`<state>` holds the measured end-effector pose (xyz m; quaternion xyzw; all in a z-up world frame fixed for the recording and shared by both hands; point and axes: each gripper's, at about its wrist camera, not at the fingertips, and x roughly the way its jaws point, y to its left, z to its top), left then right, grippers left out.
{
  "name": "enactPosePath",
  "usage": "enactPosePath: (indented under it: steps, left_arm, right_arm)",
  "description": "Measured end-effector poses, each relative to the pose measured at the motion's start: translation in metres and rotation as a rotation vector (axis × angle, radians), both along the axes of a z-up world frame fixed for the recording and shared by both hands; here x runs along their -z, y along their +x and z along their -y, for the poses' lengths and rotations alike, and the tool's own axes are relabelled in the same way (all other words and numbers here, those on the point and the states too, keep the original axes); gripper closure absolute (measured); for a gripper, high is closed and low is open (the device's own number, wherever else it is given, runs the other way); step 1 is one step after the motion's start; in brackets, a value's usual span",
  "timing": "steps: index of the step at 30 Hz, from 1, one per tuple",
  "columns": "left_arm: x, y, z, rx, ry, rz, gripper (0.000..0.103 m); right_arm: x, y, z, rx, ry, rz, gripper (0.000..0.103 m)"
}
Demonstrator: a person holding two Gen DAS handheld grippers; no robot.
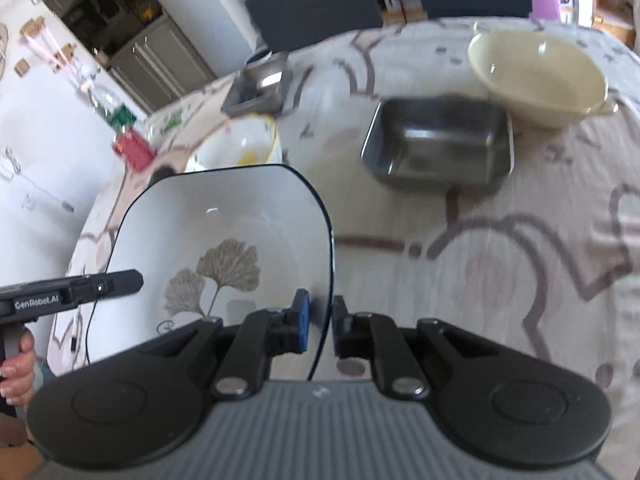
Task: Organize plates and bowls
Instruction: 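Carry the white plate with the left tool and lower it onto the table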
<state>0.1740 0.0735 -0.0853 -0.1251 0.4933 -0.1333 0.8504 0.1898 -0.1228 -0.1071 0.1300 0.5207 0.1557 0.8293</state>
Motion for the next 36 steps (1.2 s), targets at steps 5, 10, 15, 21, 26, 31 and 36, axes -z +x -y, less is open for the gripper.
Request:
enactPosePath:
  steps: [5, 10, 15, 21, 26, 31, 36]
  left_arm:
    - [0.011, 0.002, -0.003, 0.009, 0.028, -0.027, 0.094]
    - [0.022, 0.010, -0.007, -0.006, 0.044, -0.063, 0.092]
    - [0.032, 0.015, -0.008, -0.010, 0.072, -0.086, 0.089]
    - [0.047, 0.021, -0.009, -0.015, 0.071, -0.134, 0.085]
    - [0.054, 0.026, -0.007, -0.035, 0.065, -0.147, 0.085]
    - [0.059, 0.030, -0.007, -0.049, 0.072, -0.157, 0.083]
    - [0.064, 0.031, -0.011, -0.065, 0.063, -0.176, 0.081]
  right_arm:
    - [0.020, -0.002, -0.015, -0.039, -0.028, -0.033, 0.089]
    - [0.030, 0.008, -0.028, -0.055, -0.034, -0.061, 0.089]
    - [0.034, 0.012, -0.037, -0.065, -0.061, -0.072, 0.089]
    - [0.034, 0.016, -0.043, -0.067, -0.076, -0.086, 0.089]
    - [0.035, 0.015, -0.041, -0.059, -0.106, -0.086, 0.089]
    - [0.038, 0.019, -0.045, -0.052, -0.123, -0.084, 0.089]
    - [0.037, 0.023, -0.048, -0.049, -0.128, -0.074, 0.089]
